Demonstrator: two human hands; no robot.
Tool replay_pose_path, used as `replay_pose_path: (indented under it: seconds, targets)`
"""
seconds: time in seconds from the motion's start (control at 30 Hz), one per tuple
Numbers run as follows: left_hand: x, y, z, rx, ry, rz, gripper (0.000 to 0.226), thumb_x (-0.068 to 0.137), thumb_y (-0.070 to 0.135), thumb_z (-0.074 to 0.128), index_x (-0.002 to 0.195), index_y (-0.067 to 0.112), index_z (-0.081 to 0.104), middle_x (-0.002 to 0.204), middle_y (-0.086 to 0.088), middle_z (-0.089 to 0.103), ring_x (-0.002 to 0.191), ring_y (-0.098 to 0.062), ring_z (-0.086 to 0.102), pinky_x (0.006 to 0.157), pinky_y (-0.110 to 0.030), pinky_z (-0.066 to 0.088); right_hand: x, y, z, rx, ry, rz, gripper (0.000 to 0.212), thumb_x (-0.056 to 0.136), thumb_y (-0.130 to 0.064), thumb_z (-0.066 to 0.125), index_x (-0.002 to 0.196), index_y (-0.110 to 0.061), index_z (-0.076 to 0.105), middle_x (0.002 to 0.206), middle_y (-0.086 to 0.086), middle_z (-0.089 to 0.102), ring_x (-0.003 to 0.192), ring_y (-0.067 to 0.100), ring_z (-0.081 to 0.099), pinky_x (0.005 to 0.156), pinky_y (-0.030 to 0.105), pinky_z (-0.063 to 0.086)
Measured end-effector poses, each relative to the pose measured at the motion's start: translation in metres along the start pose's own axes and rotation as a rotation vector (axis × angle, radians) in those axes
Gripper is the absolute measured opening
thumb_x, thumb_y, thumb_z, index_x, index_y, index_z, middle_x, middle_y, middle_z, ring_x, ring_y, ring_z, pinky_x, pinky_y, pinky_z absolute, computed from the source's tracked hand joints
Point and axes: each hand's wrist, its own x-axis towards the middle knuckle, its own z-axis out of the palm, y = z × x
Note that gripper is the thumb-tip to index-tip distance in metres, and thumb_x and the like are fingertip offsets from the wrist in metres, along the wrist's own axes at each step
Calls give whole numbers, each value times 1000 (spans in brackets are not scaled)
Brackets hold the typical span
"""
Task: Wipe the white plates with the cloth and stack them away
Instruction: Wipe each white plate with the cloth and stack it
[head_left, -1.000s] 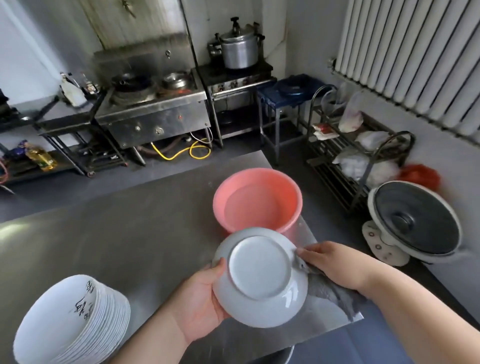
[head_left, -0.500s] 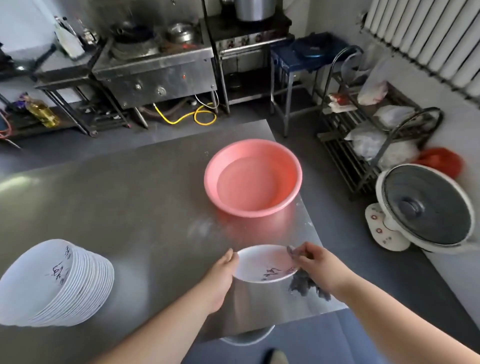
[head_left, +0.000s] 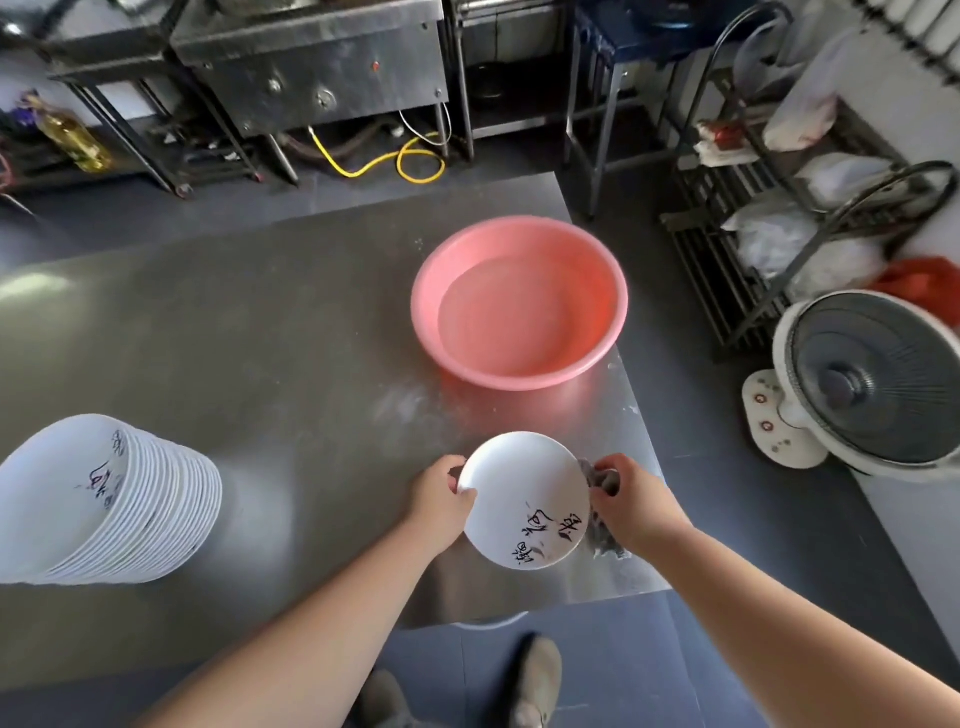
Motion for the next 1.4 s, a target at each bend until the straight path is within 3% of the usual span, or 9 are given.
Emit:
replay_pose_path:
  seconds: [0.17, 0.27, 0.53, 0.6, 0.7, 0.8, 0.93, 1.2, 1.4]
  targets:
    - [-7, -12, -19, -28, 41, 50, 45, 91, 16, 74, 135, 23, 65, 114, 4, 68, 93, -14, 69, 87, -34, 58, -4, -20, -16, -39, 84, -92, 8, 98, -47, 52, 98, -39, 55, 69, -10, 70, 40, 13, 64, 37, 32, 53]
    - [-19, -20, -47, -45, 113, 66, 38, 94, 19, 73, 131, 23, 67, 121, 0, 67, 90, -14, 67, 86, -30, 55, -6, -49, -8, -23, 24, -168, 12, 99, -46, 53, 101, -35, 57, 66, -6, 72, 42, 14, 65, 44, 39, 59]
    - [-60, -55, -179, -8, 309, 68, 34, 100, 36, 63, 133, 33, 64, 128, 14, 61, 97, -10, 67, 93, -31, 53, -31, -171, 44, -72, -129, -463, 24, 101, -49, 52, 96, -27, 58, 63, -9, 73, 45, 15, 68, 57, 36, 60]
    - [-70, -71, -217, -15, 381, 72, 31, 100, 39, 61, 131, 35, 64, 124, 18, 63, 91, -9, 68, 86, -30, 55, -40, -206, 62, -79, -147, -530, 22, 101, -47, 54, 94, -26, 58, 64, -8, 74, 45, 15, 68, 55, 33, 59]
    - [-81, -104, -275, -90, 511, 58, 21, 100, 39, 62, 120, 38, 67, 108, 23, 66, 79, 3, 65, 65, -8, 45, -56, -258, 96, -36, -204, -574, 23, 101, -46, 56, 93, -25, 59, 65, -3, 74, 46, 21, 69, 48, 34, 56]
    - [-87, -141, -330, -134, 621, 43, 8, 99, 36, 63, 102, 41, 69, 97, 22, 69, 91, -5, 67, 81, -24, 48, -66, -305, 137, -52, -212, -605, 16, 99, -40, 58, 94, -25, 59, 66, -7, 74, 51, 19, 72, 58, 38, 61]
    - [-89, -189, -385, -156, 703, -8, 7, 97, 32, 64, 99, 36, 69, 92, 15, 67, 86, -12, 64, 74, -30, 49, -75, -356, 189, -90, -212, -598, 13, 97, -42, 55, 95, -30, 59, 66, -12, 74, 53, 12, 71, 61, 33, 61]
    - [-60, -257, -428, -111, 558, -73, 11, 97, 40, 63, 102, 30, 61, 92, 15, 67, 86, -13, 64, 66, -27, 41, -94, -409, 273, -251, -134, -553, 34, 90, -69, 54, 98, -36, 60, 71, -14, 73, 62, 9, 70, 61, 33, 61]
    - [-49, -268, -434, -1, 444, -77, 21, 96, 39, 59, 84, 24, 53, 77, 6, 61, 66, -17, 54, 55, -30, 35, -101, -413, 294, -425, 59, -548, 27, 93, -56, 57, 107, -32, 54, 81, -11, 68, 77, 23, 66, 60, 33, 55]
